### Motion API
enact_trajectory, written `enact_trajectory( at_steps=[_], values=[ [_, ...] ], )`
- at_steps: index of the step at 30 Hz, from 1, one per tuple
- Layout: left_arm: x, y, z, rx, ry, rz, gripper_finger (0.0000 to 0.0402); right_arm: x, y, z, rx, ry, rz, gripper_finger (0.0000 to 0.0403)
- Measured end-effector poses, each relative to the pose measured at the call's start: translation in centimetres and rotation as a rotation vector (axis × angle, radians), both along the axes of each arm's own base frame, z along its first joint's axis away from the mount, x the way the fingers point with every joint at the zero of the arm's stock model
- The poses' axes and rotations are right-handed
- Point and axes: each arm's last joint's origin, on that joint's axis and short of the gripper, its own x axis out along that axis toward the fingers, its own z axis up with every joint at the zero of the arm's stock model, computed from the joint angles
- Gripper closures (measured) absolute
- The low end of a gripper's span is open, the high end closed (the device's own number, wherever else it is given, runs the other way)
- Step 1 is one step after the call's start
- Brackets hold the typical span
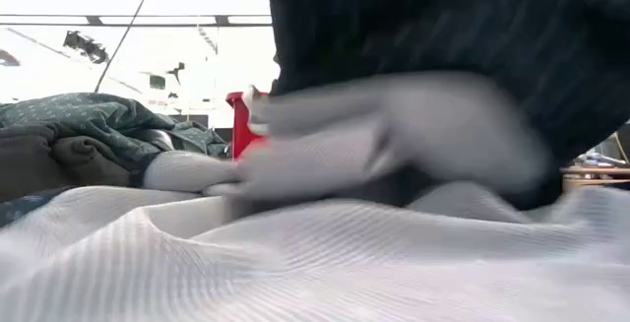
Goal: Fold Laundry from Bin
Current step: Fold the blue polo shirt on the table
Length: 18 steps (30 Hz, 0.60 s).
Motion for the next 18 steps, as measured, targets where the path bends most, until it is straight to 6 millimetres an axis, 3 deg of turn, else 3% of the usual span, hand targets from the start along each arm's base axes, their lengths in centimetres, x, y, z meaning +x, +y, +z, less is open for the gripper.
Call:
enact_trajectory(
  at_steps=[6,13,15,18],
  values=[
    [-1.0,-1.2,1.5,-0.116,-0.114,-0.081,0.0402,-1.7,-0.9,4.1,0.1,-0.276,0.161,0.0401],
    [-1.6,-1.6,2.8,-0.133,-0.257,-0.093,0.0402,-2.3,-1.0,6.4,0.16,-0.442,0.349,0.0403],
    [-1.7,-1.3,2.7,-0.101,-0.254,-0.041,0.0402,-2.8,-1.8,6.7,0.118,-0.475,0.311,0.0403],
    [-1.8,-0.2,2.2,-0.03,-0.181,0.161,0.0402,-3.5,-3.9,6.1,-0.037,-0.461,0.105,0.0403]
  ],
)
